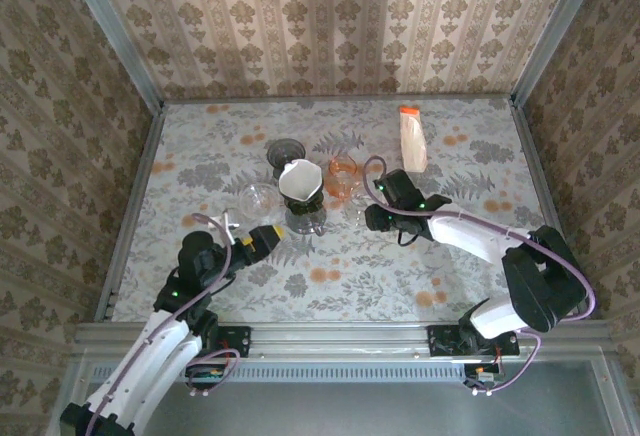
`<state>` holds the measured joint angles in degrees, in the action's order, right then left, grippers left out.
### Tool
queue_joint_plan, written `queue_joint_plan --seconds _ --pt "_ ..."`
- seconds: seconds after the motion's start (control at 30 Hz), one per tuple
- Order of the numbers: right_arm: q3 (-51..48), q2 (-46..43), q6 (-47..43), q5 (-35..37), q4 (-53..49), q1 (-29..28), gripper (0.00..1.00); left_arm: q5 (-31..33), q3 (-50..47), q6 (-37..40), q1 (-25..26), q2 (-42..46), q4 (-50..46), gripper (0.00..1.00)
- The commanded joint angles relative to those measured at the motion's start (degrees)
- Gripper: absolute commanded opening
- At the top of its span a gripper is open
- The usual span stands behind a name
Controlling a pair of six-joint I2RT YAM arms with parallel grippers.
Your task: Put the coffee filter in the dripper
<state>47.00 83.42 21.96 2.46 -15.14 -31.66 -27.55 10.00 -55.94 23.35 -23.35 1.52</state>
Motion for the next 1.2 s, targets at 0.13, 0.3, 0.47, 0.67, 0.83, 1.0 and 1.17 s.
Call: queue_joint_plan --seconds 0.13,0.3,0.47,0.67,0.83,1.0,1.17 --pt "-0.12 -3.26 -0.23 2.9 -3.65 -2.75 0.17 1.01 0.56 -1.06 -1.62 5.82 -2.13 1.0" --pt "-2.71 -11.44 1.71 5.25 -8.28 -6.9 0.13 1.29 2.48 1.09 -2.57 6.75 -6.34 1.0" --pt "-4.84 -19.17 5.3 9.47 -14.92 -15.01 0.13 4.0 5.96 5.14 -2.94 6.39 -14.87 0.98" --pt "-6.9 -22.01 10.18 12.64 -16.28 -25.07 0.13 7.98 7.66 5.93 -3.32 6.39 -20.16 0.86" --pt "-7.36 -18.32 11.77 14.96 -12.75 -31.45 0.13 9.17 8.25 6.02 -3.67 6.41 -22.43 0.86" --pt "-7.54 -15.04 11.53 15.54 -9.53 -34.8 0.14 9.9 8.85 6.04 -4.17 6.53 -24.33 0.78" --pt "-7.01 -13.33 11.36 16.67 -9.35 -35.93 0.18 11.2 9.34 5.63 -5.47 6.44 -27.33 0.65"
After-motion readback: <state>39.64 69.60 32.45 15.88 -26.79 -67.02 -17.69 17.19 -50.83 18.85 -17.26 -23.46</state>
